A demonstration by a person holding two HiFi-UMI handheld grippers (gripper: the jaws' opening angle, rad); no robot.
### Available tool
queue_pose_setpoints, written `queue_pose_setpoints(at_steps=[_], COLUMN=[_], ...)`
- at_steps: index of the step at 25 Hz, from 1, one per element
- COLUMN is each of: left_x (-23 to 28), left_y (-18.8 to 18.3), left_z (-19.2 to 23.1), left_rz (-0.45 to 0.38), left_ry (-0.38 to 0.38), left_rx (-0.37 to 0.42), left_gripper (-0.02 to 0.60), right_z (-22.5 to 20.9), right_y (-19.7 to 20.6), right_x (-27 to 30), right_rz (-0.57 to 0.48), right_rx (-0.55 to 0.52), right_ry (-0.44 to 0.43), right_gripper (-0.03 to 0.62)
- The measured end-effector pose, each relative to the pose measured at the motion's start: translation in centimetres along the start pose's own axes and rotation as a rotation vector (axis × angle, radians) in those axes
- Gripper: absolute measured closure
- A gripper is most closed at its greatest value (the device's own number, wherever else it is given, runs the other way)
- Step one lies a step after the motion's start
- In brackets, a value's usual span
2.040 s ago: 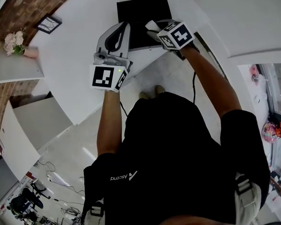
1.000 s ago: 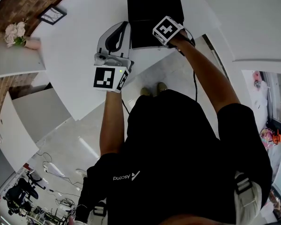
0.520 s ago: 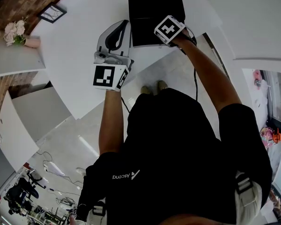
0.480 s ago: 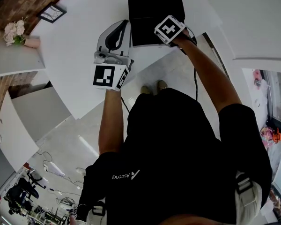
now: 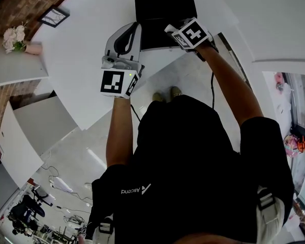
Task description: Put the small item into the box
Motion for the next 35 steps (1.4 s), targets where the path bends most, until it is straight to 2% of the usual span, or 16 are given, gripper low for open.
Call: queue_pose_setpoints(at_steps=[7, 13, 16, 23, 29, 35], left_x=[0.8, 1.4, 1.6, 1.9, 1.5, 1.3], left_y=[0.0, -0.7, -1.5, -3.3, -5.0, -5.1], left_z=[-1.3, -3.1, -4.2, -6.8, -9.0, -10.7], left_rz=[0.012, 0.019, 0.010, -0.013, -0.055, -0.054], left_ry=[0.023, 0.043, 0.053, 0.080, 0.081, 0.091], left_rx=[0.005, 0.009, 0.008, 0.020, 0.029, 0.040], left_gripper=[0.583, 0.583, 0.583, 0.583, 0.583, 0.583], right_z=[1.0, 2.6, 3.3, 4.3, 5.1, 5.2], right_y=[-2.9, -4.9, -5.3, -4.7, -3.3, -2.1], right_x=[-6.0, -12.9, -16.1, -21.2, -24.4, -25.4], right_rz=[-0.337, -0.640, -0.759, -0.965, -1.105, -1.168], right_rx=[0.027, 0.057, 0.054, 0.020, -0.009, 0.003], right_ry=[-0.074, -0.110, -0.113, -0.097, -0.087, -0.090], right_gripper=[0.383, 0.459, 0.506, 0.587, 0.591, 0.592])
Point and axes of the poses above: the fingertips, and each gripper's own axes: x forward along the fingers, z to its left, y out of its underside, the point moved 4 cm from there along -x, backward along the fingers
